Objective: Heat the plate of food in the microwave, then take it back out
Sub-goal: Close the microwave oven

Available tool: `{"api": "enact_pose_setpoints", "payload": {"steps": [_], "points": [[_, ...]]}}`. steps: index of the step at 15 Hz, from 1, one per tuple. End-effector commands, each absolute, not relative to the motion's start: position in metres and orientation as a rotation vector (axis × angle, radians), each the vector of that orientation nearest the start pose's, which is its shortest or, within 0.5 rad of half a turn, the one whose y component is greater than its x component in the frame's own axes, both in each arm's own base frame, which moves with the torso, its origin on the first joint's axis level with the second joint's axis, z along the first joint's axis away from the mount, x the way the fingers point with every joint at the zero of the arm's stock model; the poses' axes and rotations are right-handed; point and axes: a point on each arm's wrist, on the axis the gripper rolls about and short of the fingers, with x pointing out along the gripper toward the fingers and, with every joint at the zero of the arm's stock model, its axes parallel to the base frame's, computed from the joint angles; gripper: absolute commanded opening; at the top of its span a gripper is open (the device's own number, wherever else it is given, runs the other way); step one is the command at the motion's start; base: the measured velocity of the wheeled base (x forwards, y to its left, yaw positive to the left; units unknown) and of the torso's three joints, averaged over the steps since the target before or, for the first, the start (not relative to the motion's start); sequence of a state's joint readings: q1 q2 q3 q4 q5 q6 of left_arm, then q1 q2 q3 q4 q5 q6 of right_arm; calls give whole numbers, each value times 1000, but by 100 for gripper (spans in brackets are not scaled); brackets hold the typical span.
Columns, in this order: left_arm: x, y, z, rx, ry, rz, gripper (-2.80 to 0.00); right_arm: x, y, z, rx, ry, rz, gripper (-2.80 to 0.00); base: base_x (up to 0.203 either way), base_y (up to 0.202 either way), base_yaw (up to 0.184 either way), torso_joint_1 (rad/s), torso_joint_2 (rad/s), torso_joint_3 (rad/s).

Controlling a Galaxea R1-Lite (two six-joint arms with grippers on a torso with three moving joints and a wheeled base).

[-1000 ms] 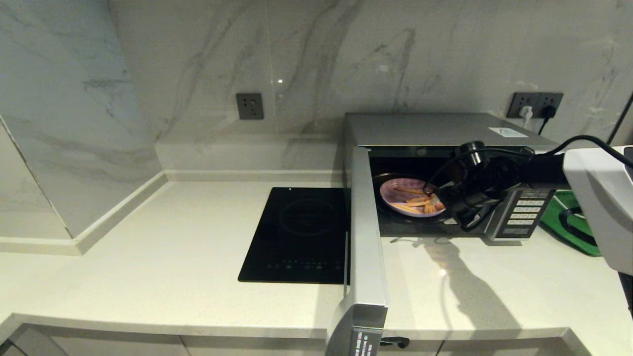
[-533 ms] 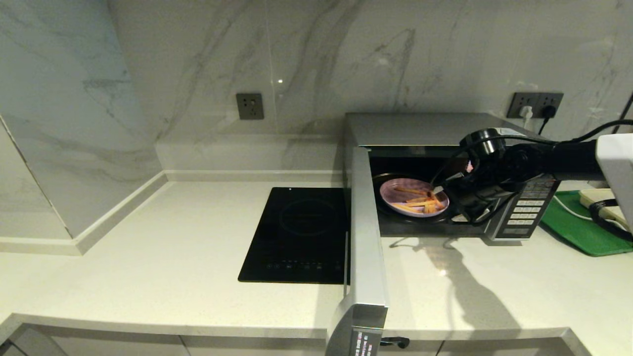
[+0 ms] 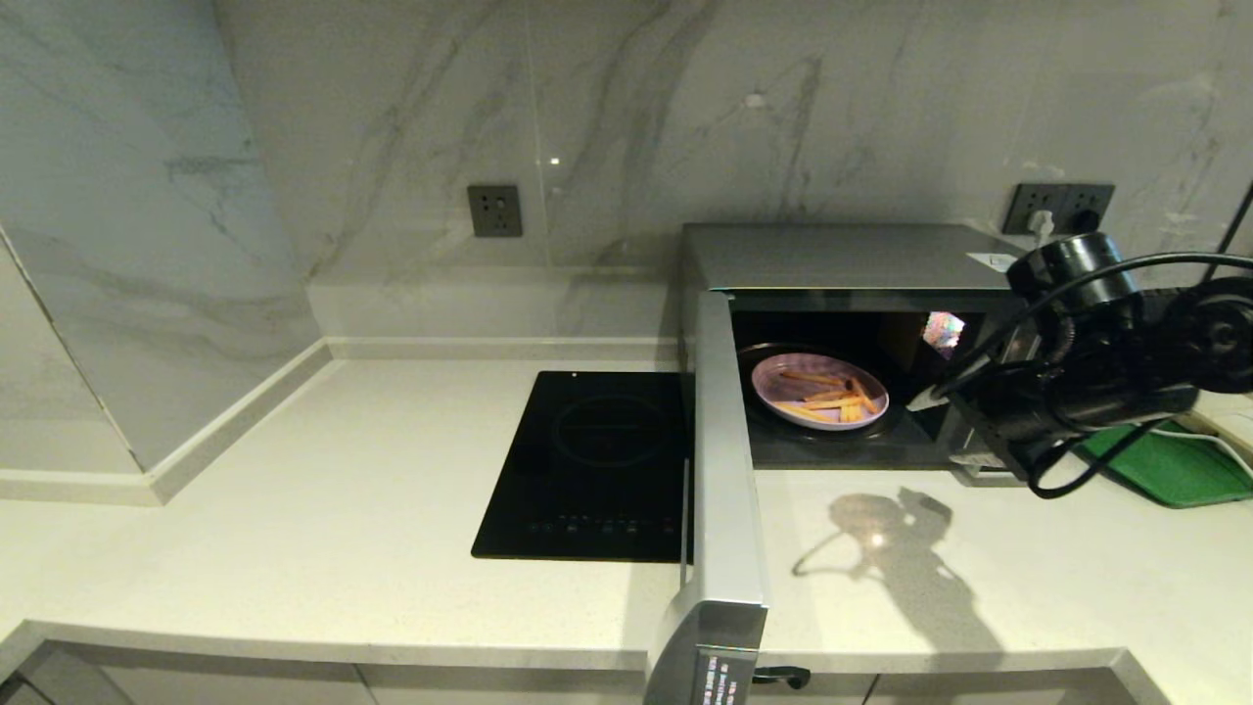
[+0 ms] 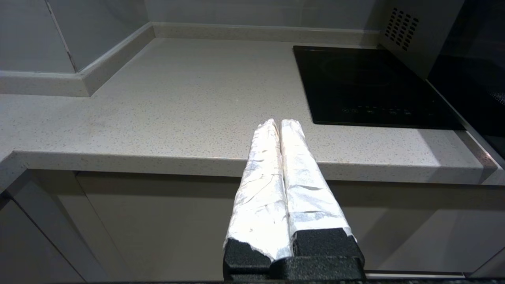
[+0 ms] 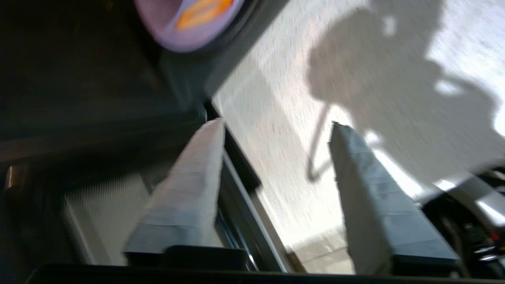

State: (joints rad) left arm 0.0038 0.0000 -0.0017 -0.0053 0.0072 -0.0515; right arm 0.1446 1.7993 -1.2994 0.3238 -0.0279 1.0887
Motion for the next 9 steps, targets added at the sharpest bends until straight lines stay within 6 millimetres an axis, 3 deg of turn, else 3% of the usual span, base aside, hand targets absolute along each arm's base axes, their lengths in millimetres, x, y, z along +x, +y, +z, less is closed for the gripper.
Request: {"api": "enact_pose_setpoints", "payload": {"steps": [1,4,6,9], "points": [[-23,0,77,-52,-8,12,-280,249,39,235,943,703,-258,-280,0,0,0,0,0,0],[-23,0,76,-52,-10,12,-280,182,31,241,871,706,-212,-280,0,0,0,0,0,0],[-23,0,77,-52,-8,12,-280,146,30,246,778,809,-202,-280,0,0,0,0,0,0],[-23,0,77,-52,-8,12,-280,136,48,286,663,851,-82,-280,0,0,0,0,0,0]]}}
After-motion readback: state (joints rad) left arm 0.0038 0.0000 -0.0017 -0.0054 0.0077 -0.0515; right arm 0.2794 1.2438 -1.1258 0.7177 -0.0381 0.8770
